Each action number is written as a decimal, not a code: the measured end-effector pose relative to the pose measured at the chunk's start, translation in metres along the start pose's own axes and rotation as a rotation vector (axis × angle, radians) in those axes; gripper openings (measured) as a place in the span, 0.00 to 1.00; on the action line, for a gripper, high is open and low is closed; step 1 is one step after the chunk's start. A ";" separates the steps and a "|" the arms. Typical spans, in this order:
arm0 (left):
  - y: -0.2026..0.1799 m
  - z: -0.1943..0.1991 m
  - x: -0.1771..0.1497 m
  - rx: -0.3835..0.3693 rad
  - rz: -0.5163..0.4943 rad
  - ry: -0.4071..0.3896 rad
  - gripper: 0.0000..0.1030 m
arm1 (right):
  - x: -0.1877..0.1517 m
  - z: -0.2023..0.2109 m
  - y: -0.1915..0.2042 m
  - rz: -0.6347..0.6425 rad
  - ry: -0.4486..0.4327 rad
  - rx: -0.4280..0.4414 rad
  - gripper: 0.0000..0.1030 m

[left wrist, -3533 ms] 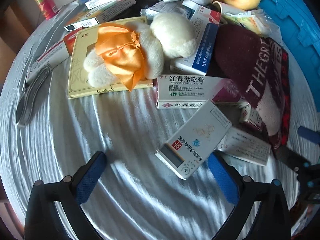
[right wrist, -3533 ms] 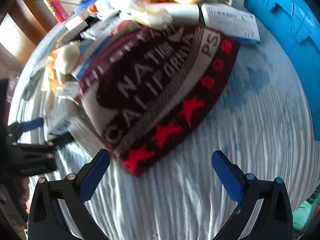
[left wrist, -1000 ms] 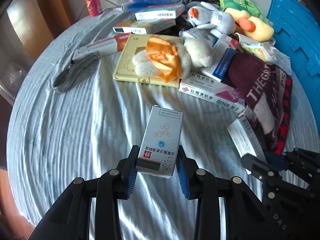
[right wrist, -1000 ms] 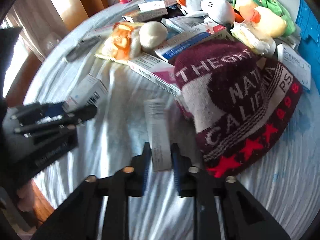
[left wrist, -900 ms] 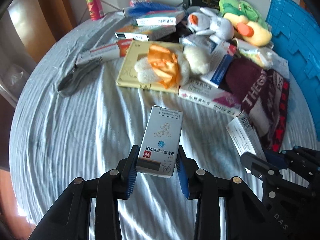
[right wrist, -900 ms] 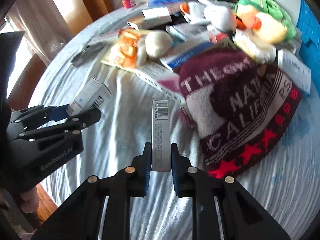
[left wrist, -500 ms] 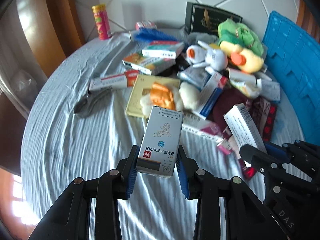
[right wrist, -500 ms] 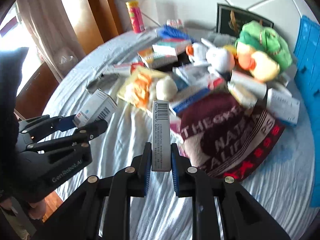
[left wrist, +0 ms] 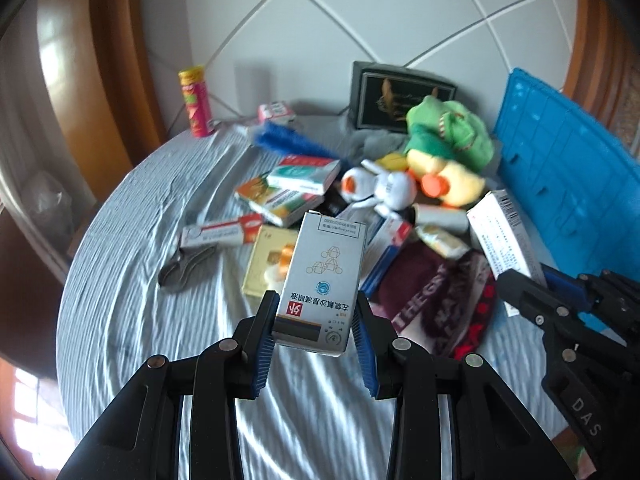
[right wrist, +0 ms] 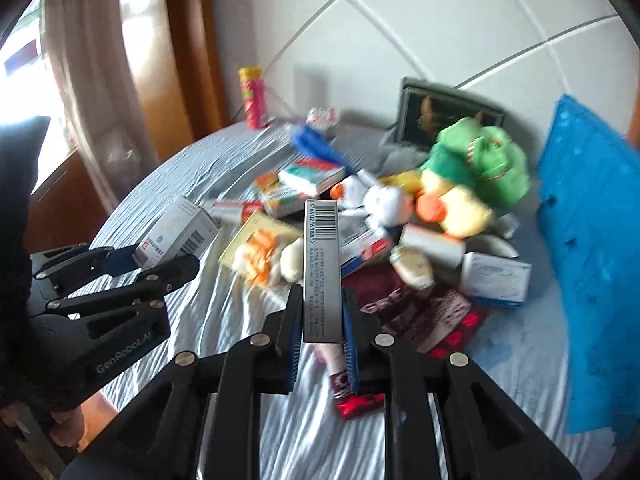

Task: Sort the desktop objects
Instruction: 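Carry both boxes over the blue crate and open both tools to drop them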

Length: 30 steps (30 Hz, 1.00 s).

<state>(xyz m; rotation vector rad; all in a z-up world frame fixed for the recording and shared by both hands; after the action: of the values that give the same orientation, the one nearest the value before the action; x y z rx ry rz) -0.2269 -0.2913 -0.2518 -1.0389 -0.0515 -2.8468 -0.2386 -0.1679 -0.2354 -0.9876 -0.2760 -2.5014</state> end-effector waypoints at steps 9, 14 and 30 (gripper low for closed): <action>-0.032 0.020 0.035 -0.088 -0.065 -0.061 0.34 | 0.021 0.051 -0.028 -0.070 -0.061 -0.158 0.17; -0.089 0.035 0.061 -0.135 -0.116 -0.121 0.34 | 0.029 0.087 -0.067 -0.124 -0.115 -0.224 0.17; -0.373 0.091 0.131 -0.294 -0.239 -0.269 0.34 | 0.019 0.246 -0.340 -0.236 -0.338 -0.412 0.17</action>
<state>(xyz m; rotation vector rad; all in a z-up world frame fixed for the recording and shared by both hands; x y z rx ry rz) -0.3114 0.0735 -0.0953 -1.5699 0.2441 -2.9618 -0.2610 0.2099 -0.0518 -1.6334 0.0314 -2.6498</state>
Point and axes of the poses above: each gripper's, at about its wrist camera, not at the fingertips, and z roughly against the way its jaws point, y to its left, x to its top, the point moved 5 cm from there along -z, roughly the way its jaws point, and after that the axes turned 2 degrees about -z, right-handed, at the moved point
